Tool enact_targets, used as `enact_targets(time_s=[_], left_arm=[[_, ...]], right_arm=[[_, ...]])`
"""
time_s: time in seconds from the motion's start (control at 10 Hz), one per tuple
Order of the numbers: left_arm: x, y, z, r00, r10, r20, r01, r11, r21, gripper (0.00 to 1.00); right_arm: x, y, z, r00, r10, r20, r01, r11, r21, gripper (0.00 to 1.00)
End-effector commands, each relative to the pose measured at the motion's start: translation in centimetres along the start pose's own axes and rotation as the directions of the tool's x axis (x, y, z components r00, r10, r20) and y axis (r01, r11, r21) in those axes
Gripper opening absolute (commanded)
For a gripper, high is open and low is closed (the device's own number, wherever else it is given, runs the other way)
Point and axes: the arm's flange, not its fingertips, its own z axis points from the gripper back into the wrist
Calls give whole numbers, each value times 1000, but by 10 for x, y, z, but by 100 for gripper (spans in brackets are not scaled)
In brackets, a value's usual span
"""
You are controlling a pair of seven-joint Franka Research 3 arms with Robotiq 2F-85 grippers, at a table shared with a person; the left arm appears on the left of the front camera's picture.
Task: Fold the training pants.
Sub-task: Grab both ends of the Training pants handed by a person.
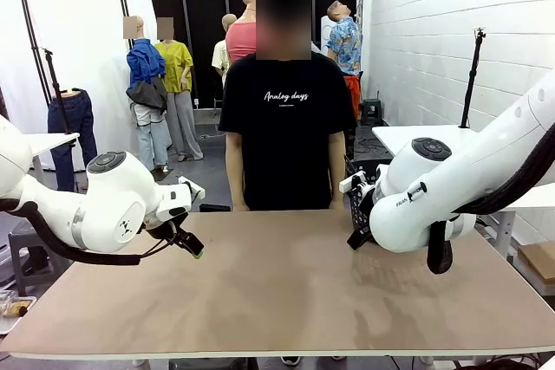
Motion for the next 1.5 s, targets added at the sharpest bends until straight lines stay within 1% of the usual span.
enact_targets(time_s=[0.0,0.8,0.9,1.0,1.4], left_arm=[[0,1,0,1000,1,0,-1,1000,0,100],[0,0,0,1000,0,0,0,1000,0,100],[0,-1,7,1000,0,-4,0,1000,-10,100],[2,-5,20,1000,-1,-8,0,1000,-18,100],[14,-9,92,998,12,-59,-15,999,-52,100]], right_arm=[[0,0,0,1000,-1,0,1,1000,0,100],[0,0,0,1000,-1,0,1,1000,0,100],[0,0,0,1000,0,0,0,1000,0,100],[2,0,11,1000,8,-1,-8,1000,9,100],[16,-1,74,999,48,-13,-47,998,42,100]])
